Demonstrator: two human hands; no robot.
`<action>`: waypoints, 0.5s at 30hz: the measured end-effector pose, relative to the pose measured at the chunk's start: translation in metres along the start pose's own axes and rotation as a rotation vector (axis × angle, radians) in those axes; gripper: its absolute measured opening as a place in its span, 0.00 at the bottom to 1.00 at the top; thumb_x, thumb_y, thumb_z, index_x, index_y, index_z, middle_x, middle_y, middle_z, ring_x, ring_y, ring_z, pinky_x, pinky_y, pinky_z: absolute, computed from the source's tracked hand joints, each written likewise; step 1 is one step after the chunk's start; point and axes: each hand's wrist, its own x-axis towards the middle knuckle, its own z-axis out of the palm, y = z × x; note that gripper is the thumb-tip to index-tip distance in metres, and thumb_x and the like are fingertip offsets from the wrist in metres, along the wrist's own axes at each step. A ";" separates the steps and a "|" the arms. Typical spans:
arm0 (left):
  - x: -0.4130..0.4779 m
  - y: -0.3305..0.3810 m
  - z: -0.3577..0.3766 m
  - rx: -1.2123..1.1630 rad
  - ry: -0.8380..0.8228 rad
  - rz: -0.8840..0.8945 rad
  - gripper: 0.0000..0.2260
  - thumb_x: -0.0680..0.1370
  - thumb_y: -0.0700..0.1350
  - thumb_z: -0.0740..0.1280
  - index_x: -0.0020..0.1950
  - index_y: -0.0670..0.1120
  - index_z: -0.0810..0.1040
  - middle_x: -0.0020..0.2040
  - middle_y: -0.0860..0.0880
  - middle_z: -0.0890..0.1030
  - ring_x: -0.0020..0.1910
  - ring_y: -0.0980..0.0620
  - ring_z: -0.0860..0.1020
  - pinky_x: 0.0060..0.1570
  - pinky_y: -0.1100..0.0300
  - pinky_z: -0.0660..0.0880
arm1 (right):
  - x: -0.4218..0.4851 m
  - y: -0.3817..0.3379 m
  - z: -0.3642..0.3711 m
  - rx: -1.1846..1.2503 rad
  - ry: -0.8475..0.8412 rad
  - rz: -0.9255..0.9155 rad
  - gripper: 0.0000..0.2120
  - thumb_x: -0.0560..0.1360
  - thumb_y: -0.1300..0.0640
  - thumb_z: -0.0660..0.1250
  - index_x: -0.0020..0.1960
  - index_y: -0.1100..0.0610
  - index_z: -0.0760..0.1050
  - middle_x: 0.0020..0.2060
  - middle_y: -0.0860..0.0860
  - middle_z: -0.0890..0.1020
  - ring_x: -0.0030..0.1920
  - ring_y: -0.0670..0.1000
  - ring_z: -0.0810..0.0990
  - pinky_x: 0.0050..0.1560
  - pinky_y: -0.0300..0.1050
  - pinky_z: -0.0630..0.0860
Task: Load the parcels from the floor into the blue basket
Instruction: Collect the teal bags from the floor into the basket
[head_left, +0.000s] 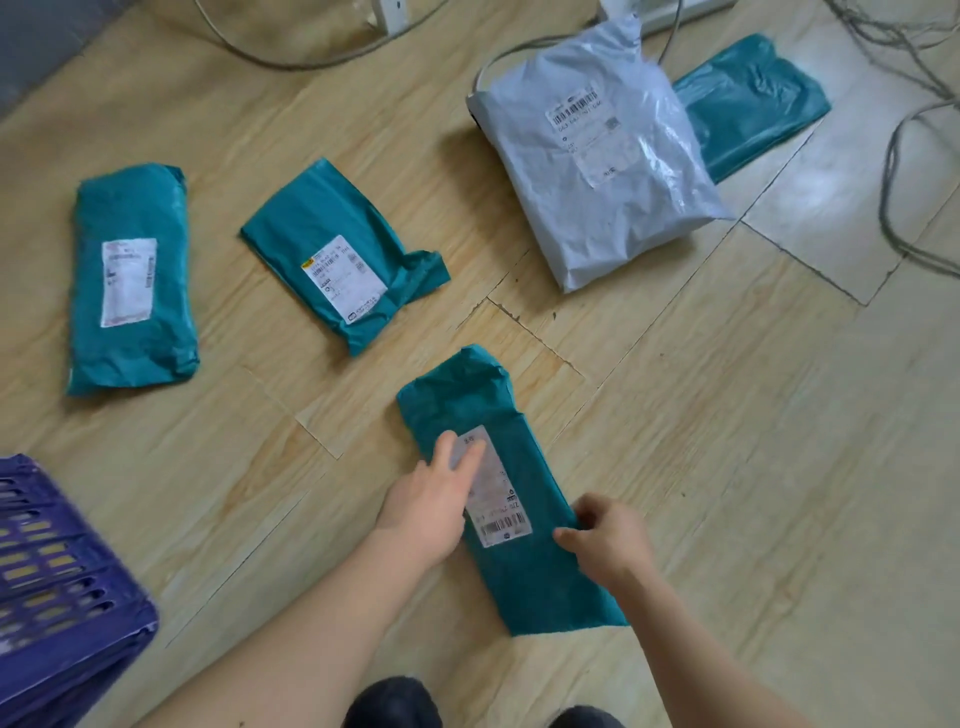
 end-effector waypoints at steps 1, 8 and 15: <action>-0.010 0.000 -0.014 -0.010 0.010 0.016 0.33 0.77 0.40 0.63 0.76 0.52 0.47 0.75 0.45 0.47 0.59 0.43 0.72 0.43 0.54 0.70 | -0.013 -0.008 -0.006 -0.028 0.015 -0.026 0.08 0.71 0.60 0.68 0.37 0.52 0.71 0.39 0.51 0.81 0.39 0.52 0.78 0.38 0.44 0.73; -0.109 -0.008 -0.123 -0.008 0.193 0.119 0.27 0.77 0.40 0.61 0.74 0.51 0.55 0.73 0.48 0.54 0.66 0.48 0.67 0.46 0.56 0.72 | -0.122 -0.089 -0.069 -0.204 0.129 -0.180 0.04 0.74 0.60 0.64 0.42 0.53 0.71 0.40 0.49 0.80 0.41 0.53 0.78 0.33 0.41 0.70; -0.226 -0.035 -0.219 -0.057 0.637 0.184 0.37 0.54 0.38 0.78 0.61 0.49 0.70 0.61 0.48 0.73 0.61 0.50 0.69 0.30 0.65 0.77 | -0.252 -0.177 -0.128 -0.412 0.211 -0.366 0.04 0.75 0.60 0.62 0.47 0.54 0.75 0.40 0.49 0.80 0.38 0.52 0.76 0.27 0.38 0.64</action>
